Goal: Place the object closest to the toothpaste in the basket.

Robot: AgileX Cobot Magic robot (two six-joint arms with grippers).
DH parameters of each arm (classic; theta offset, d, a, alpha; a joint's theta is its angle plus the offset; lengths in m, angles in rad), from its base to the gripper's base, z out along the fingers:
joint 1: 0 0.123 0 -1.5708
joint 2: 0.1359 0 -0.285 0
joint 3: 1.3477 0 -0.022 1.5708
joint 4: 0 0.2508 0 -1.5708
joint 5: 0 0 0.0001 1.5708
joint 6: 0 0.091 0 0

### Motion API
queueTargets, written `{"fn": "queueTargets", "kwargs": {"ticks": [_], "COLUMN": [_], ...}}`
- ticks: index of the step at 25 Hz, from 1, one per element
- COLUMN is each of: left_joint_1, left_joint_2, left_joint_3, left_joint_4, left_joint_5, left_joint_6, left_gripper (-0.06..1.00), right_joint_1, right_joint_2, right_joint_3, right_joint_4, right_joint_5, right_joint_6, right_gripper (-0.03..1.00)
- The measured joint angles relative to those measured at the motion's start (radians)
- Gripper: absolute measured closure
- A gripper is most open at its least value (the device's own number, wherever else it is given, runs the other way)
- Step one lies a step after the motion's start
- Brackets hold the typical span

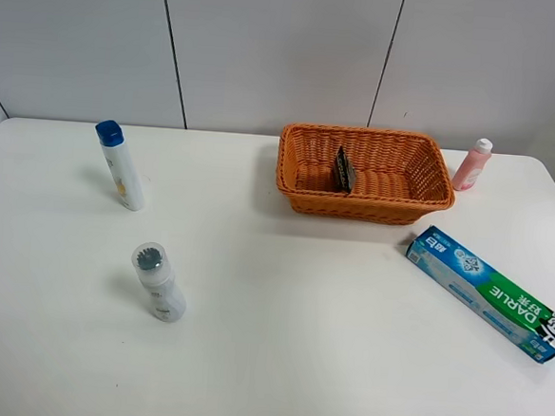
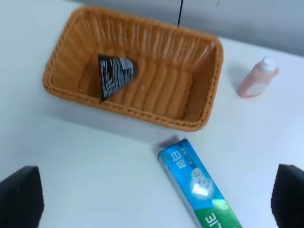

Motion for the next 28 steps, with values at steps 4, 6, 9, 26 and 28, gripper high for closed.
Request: {"fn": "queueTargets", "kwargs": {"ticks": [4,6,9,26,28], "left_joint_1": [0.000,0.000,0.000,0.000,0.000], "left_joint_2": [0.000,0.000,0.000,0.000,0.000], "left_joint_3": [0.000,0.000,0.000,0.000,0.000], "left_joint_4": [0.000,0.000,0.000,0.000,0.000], "left_joint_5": [0.000,0.000,0.000,0.000,0.000], "left_joint_6": [0.000,0.000,0.000,0.000,0.000], "left_gripper": [0.00,0.00,0.00,0.00,0.00], "right_joint_1": [0.000,0.000,-0.003,-0.226,-0.232], "right_joint_2": [-0.147,-0.233,-0.342,-0.693,-0.709], "right_joint_3": [0.000,-0.001,-0.002,-0.001,0.033], "right_joint_4": [-0.001,-0.001,-0.005,0.026,0.030], "right_joint_5": [0.000,0.000,0.002,0.004,0.003], "right_joint_6": [0.000,0.005,0.015,0.072,0.080], "right_gripper": [-0.02,-0.02,-0.02,-0.02,-0.02]}}
